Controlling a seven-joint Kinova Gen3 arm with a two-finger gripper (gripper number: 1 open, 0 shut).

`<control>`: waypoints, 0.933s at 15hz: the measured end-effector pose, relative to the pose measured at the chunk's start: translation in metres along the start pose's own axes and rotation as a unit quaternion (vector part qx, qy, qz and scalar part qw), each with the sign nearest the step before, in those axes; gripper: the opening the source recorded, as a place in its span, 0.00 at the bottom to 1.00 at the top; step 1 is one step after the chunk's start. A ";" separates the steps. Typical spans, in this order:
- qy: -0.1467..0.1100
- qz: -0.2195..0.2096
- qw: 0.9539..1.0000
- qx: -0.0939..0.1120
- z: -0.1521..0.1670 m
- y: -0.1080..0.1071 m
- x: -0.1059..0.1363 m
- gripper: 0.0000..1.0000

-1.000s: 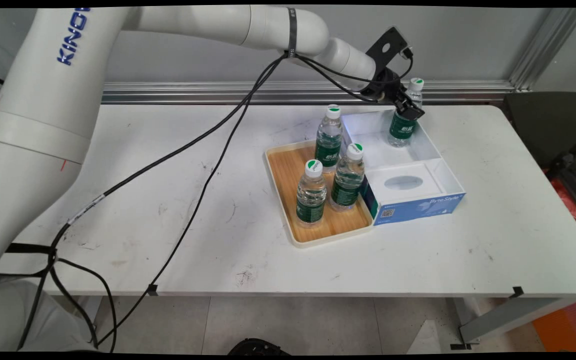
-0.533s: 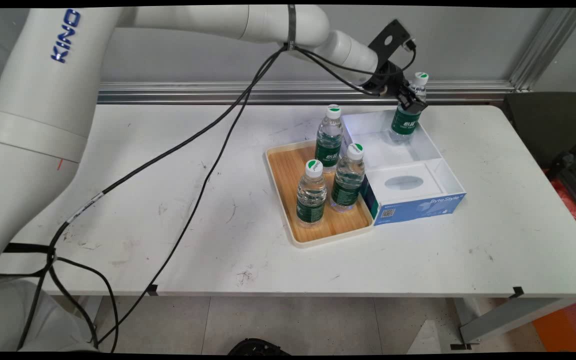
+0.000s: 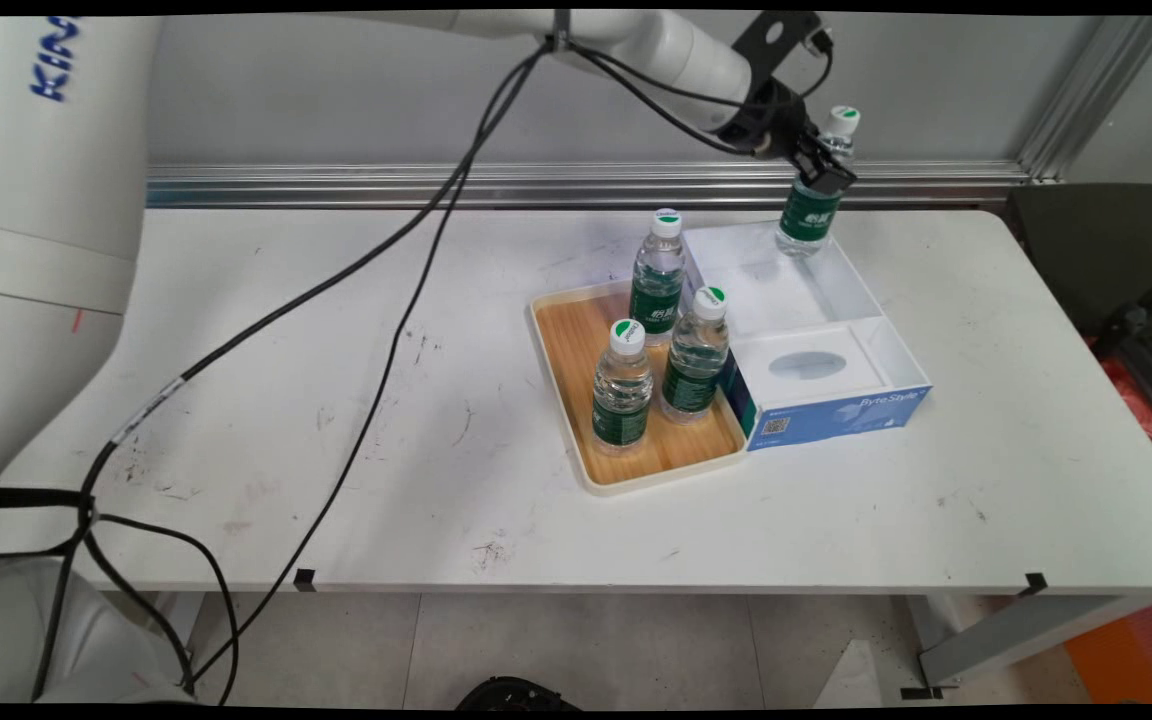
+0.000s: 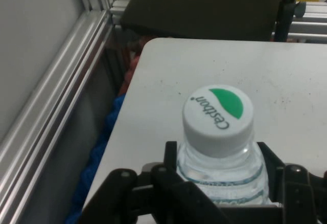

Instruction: Place the picked object on the tray

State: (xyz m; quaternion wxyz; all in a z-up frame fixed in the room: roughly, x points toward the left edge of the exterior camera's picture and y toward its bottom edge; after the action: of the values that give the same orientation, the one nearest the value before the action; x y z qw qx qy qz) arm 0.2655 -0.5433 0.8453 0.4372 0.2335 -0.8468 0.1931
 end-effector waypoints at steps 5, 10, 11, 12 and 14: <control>-0.011 0.006 1.000 0.006 -0.045 -0.007 0.011 0.00; -0.015 0.003 1.000 0.017 -0.087 -0.013 0.017 0.00; -0.018 0.001 1.000 0.020 -0.096 -0.014 0.016 0.00; -0.020 -0.001 1.000 0.022 -0.103 -0.014 0.015 0.00; -0.028 -0.007 0.999 0.029 -0.124 -0.016 0.009 0.00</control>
State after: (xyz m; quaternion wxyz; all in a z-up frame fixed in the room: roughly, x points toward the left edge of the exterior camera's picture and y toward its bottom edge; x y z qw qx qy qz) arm 0.3501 -0.4923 0.9223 0.4077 0.2574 -0.8510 0.2083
